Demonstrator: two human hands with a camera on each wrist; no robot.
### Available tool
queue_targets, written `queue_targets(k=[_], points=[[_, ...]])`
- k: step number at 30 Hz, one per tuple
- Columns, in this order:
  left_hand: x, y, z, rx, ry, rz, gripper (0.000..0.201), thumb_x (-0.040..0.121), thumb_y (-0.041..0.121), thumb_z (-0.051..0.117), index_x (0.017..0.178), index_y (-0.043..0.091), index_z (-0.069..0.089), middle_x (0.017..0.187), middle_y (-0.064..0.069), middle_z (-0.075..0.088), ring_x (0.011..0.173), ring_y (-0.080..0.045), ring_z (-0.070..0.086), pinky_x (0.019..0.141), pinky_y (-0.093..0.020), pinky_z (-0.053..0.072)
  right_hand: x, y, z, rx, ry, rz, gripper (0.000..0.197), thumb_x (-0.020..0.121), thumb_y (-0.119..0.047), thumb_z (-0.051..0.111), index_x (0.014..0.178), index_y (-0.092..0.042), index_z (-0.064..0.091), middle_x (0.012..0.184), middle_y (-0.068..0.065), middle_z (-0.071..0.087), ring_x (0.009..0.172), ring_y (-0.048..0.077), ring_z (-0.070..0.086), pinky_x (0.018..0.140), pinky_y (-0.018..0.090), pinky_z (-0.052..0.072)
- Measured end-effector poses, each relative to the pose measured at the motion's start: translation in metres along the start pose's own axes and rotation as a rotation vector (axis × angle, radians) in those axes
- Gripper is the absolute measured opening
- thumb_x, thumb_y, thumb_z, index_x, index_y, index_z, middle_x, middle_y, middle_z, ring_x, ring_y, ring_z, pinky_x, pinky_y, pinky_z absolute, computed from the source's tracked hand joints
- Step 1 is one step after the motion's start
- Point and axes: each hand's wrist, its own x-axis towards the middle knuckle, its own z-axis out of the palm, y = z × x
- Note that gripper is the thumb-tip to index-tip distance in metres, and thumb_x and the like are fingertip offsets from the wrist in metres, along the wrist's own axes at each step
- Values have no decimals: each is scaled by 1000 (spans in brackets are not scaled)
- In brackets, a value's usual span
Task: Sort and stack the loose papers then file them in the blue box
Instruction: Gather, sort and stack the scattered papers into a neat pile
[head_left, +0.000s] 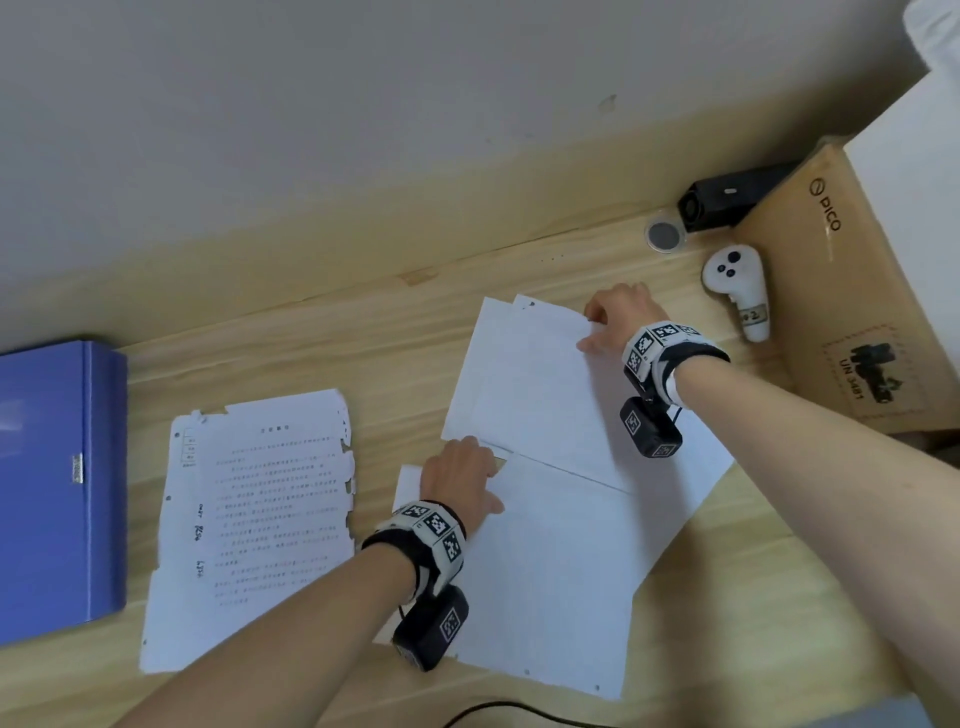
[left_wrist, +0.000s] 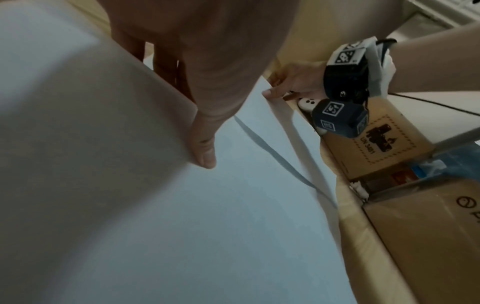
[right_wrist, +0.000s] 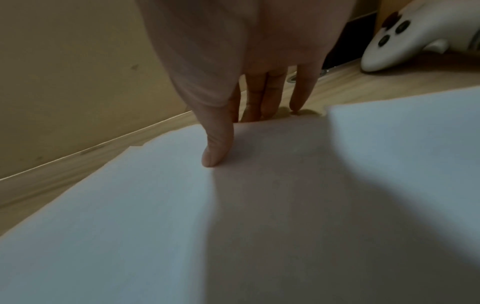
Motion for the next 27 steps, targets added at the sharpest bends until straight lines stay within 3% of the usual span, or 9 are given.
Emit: queue_targets(k=[3,6,9,12,15,21,27], points=[[2,1,-3,-38,-15,-23,36,79,24,77,110,16,63,117,1,59,111,-21,55,86,-31,46,-11,-2,5,-17,-18,18,41,75,-39,73,111,-22,64,114,5,60,118,28,48,86,40,49],[-2,-5,-13,2,-43,-27,23,82,24,70,102,22,59,113,-1,63,105,-24,59,76,-28,39,-25,-1,10,95,-20,42,34,78,-29,74,106,-20,59,107,5,64,96,28,60,78,36,51],[-9,-16,-35,56,-20,-31,20,80,23,68,92,25,52,105,0,63,98,-23,59,71,-29,36,-41,1,13,141,-58,62,28,78,-20,72,102,-19,58,100,4,64,87,27,62,72,34,51],[-20,-27,-68,118,65,-24,21,81,19,68,85,27,48,95,4,59,86,-20,53,70,-29,36,-59,1,16,132,-122,92,8,77,-18,65,77,-15,58,86,6,63,69,23,57,55,26,41],[-32,-40,-107,147,146,-11,19,78,20,67,81,26,50,90,4,58,86,-23,56,64,-28,33,-78,0,24,159,-107,138,13,79,-20,61,71,-13,53,82,8,60,67,23,54,54,27,39],[-69,-46,-191,133,421,4,23,72,21,68,68,22,45,72,1,53,78,-30,55,61,-31,34,-114,-3,35,233,-13,204,11,84,-17,50,89,-9,53,88,11,59,79,30,57,60,31,41],[-129,-45,-259,168,800,62,15,82,24,64,77,20,52,75,-4,57,73,-32,52,61,-34,35,-139,-8,36,380,42,251,11,83,-18,52,74,-16,45,79,5,53,70,25,52,60,31,40]])
